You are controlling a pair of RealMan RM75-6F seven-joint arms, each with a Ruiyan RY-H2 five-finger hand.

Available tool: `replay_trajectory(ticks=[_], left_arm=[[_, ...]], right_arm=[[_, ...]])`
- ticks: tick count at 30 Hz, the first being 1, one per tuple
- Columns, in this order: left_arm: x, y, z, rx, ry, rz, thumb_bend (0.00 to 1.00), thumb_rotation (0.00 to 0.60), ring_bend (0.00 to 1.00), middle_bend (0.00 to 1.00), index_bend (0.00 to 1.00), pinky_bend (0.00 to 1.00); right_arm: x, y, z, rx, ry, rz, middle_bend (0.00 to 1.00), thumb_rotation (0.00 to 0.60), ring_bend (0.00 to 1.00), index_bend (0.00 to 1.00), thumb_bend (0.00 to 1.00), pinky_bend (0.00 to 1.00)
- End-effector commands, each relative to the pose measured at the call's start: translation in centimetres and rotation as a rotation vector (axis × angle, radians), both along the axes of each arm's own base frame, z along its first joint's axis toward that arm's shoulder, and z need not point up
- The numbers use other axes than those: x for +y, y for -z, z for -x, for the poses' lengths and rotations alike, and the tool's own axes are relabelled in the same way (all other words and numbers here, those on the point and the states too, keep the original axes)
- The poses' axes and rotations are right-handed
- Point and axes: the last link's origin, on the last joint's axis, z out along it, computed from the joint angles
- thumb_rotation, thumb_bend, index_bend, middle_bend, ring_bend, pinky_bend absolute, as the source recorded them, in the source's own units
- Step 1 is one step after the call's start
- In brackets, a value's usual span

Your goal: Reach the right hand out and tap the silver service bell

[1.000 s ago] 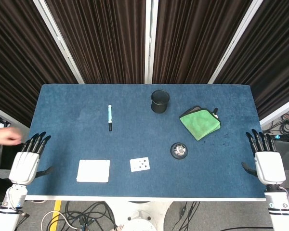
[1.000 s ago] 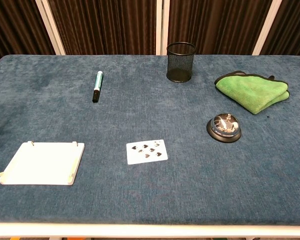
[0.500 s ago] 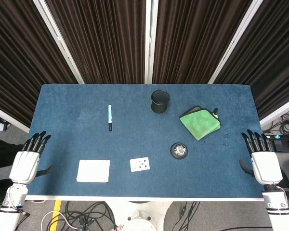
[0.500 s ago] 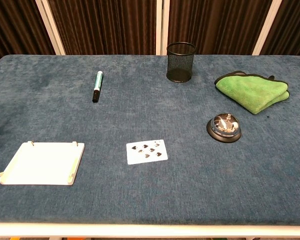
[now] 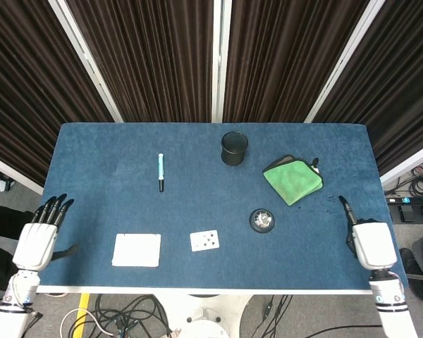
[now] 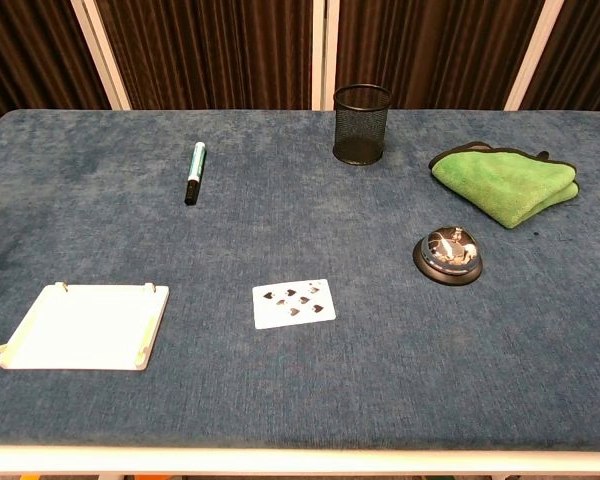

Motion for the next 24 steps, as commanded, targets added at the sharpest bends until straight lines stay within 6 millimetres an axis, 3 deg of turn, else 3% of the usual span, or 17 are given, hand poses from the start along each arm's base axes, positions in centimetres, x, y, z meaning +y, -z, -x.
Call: replay_trajectory(ticks=[1,15,24], left_arm=[[0.0,0.0,0.2,0.002,-0.007,0.002,0.03,0.6,0.0,0.01,0.09,0.16],[0.0,-0.4,1.2,0.0,-0.038,-0.004,0.03,0.6,0.0,0.01,0.09,0.16],[-0.1,-0.8,1.8,-0.003,-0.046,-0.009,0.03,0.6,0.0,0.01,0.09,0.16]], right_arm=[[0.0,2.5,-0.5,0.04,-0.028,-0.073,0.88,0.6,0.79,0.0,1.0,0.73],[-1.7,10.0,-3.7,0.171,-0.103,-0.26,0.88,0.6,0.79,0.0,1.0,0.73],[-2.0,11.9,-4.3,0.208,-0.099,-0.293,0.88,0.6,0.79,0.0,1.0,0.73]])
